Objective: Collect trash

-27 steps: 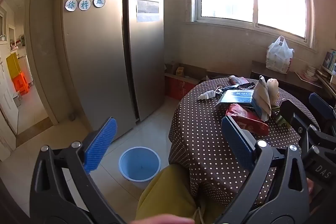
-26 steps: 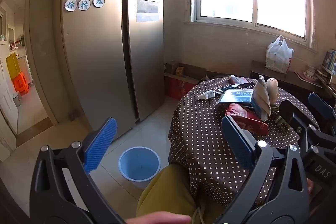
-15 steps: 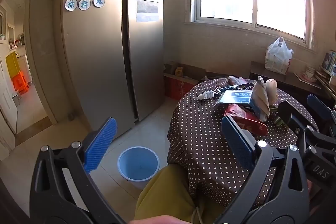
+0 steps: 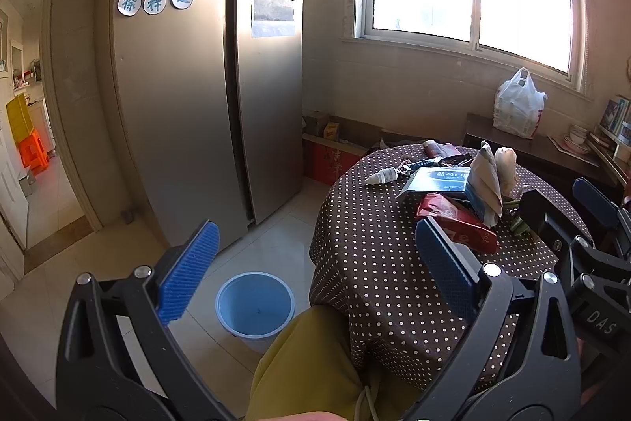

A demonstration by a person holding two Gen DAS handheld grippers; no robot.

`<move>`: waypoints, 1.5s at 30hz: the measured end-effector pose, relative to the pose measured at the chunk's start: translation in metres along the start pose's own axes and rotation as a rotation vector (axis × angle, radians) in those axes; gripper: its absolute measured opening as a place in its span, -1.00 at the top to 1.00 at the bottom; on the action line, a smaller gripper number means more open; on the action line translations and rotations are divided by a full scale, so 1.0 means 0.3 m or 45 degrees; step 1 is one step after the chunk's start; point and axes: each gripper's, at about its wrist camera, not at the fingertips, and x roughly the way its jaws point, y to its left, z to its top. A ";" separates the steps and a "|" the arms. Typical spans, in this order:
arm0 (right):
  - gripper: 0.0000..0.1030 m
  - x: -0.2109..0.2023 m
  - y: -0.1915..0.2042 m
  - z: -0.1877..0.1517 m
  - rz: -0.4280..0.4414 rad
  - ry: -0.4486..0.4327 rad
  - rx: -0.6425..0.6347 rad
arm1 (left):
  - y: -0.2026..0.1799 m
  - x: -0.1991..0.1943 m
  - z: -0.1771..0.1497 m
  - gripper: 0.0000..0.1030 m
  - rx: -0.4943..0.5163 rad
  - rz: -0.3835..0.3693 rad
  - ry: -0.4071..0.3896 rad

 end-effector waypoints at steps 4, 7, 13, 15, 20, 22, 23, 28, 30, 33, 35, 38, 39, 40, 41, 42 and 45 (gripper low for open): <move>-0.92 0.000 -0.001 0.002 -0.001 0.002 -0.001 | 0.001 0.000 0.001 -0.90 0.003 0.004 0.001; -0.92 -0.001 -0.001 0.001 0.000 0.006 0.004 | -0.001 0.001 -0.002 -0.90 0.005 0.004 0.003; -0.92 -0.003 0.000 0.004 -0.002 0.008 0.003 | 0.000 0.001 0.000 -0.90 0.005 0.004 0.004; -0.92 -0.002 -0.002 0.003 0.000 0.010 0.004 | 0.000 0.001 0.000 -0.90 0.006 0.005 0.004; -0.92 0.001 -0.005 0.004 0.007 0.021 0.018 | -0.001 0.001 -0.001 -0.90 0.008 0.008 0.004; -0.92 0.000 -0.005 0.005 0.007 0.020 0.017 | -0.001 0.001 -0.002 -0.90 0.010 0.009 0.002; -0.92 0.000 -0.005 0.005 0.004 0.019 0.015 | -0.001 0.000 -0.004 -0.90 0.011 0.010 0.001; -0.92 0.001 -0.006 0.002 0.004 0.014 0.022 | -0.002 0.001 -0.003 -0.90 0.008 0.014 0.007; -0.92 0.002 -0.007 0.000 0.003 0.012 0.020 | -0.003 0.000 -0.004 -0.90 0.008 0.013 0.007; -0.92 0.003 -0.007 -0.001 -0.004 0.012 0.016 | -0.002 0.000 -0.004 -0.88 0.010 0.015 0.007; -0.92 0.002 -0.007 -0.002 -0.008 0.012 0.016 | -0.001 0.000 -0.005 -0.88 0.009 0.018 0.010; -0.92 0.002 -0.007 -0.003 -0.005 0.013 0.019 | 0.002 -0.002 -0.006 -0.89 0.008 0.014 0.013; -0.92 0.003 -0.008 -0.004 -0.004 0.014 0.021 | 0.002 -0.001 -0.005 -0.88 0.008 0.016 0.012; -0.92 0.003 -0.009 -0.004 -0.005 0.014 0.021 | 0.002 -0.002 -0.005 -0.88 0.009 0.017 0.011; -0.92 0.003 -0.009 -0.004 -0.005 0.013 0.020 | 0.001 -0.003 -0.004 -0.88 0.011 0.018 0.011; -0.92 0.003 -0.008 -0.005 -0.006 0.013 0.019 | 0.001 -0.002 -0.004 -0.88 0.011 0.017 0.013; -0.92 0.002 -0.009 -0.005 -0.005 0.013 0.020 | 0.001 0.000 -0.004 -0.88 0.009 0.014 0.018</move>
